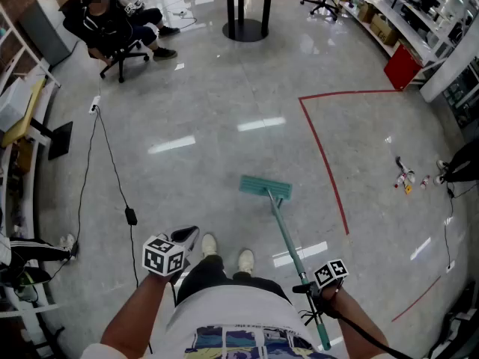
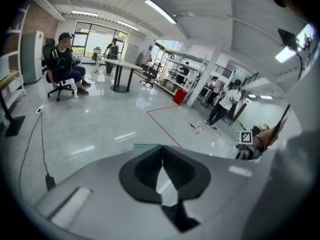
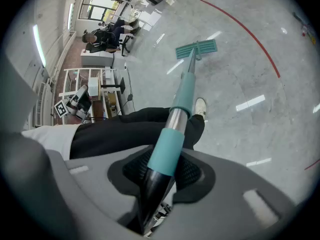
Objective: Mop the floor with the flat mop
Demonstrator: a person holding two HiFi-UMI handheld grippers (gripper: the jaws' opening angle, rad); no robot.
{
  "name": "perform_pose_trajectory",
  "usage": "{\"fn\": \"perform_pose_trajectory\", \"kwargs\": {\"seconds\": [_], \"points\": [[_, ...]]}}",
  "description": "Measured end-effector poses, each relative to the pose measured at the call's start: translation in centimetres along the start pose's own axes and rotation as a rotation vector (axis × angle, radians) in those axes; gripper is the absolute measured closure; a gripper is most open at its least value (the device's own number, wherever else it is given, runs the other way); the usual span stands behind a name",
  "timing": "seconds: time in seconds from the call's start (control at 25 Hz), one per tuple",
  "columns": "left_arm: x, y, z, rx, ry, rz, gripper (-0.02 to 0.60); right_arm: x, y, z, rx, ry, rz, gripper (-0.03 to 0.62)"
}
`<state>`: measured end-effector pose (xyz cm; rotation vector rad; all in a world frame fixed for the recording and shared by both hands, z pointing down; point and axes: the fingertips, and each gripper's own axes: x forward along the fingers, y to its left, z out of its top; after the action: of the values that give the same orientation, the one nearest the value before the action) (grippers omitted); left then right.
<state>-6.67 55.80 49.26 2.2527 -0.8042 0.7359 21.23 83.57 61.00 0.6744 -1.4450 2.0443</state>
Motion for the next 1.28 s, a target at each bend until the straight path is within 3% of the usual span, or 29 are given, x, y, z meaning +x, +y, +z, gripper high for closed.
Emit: {"fn": "perform_pose_trajectory", "kwargs": {"seconds": [0.4, 0.64, 0.84, 1.28], "points": [[-1.0, 1.3, 0.1, -0.027, -0.016, 0.041, 0.577, -0.3, -0.3, 0.6, -0.016, -0.003, -0.010, 0.476], [-1.0, 0.6, 0.3, -0.021, -0.029, 0.052, 0.577, -1.3, -0.3, 0.6, -0.022, 0.020, -0.096, 0.476], [-2.0, 1.0, 1.0, -0.032, -0.056, 0.071, 0.577, 0.1, 0.7, 2.7, -0.019, -0.009, -0.028, 0.476], [-1.5, -0.3, 2.8, -0.028, -0.091, 0.086, 0.577, -0.8, 0.6, 7.0, -0.064, -0.026, -0.074, 0.477]]}}
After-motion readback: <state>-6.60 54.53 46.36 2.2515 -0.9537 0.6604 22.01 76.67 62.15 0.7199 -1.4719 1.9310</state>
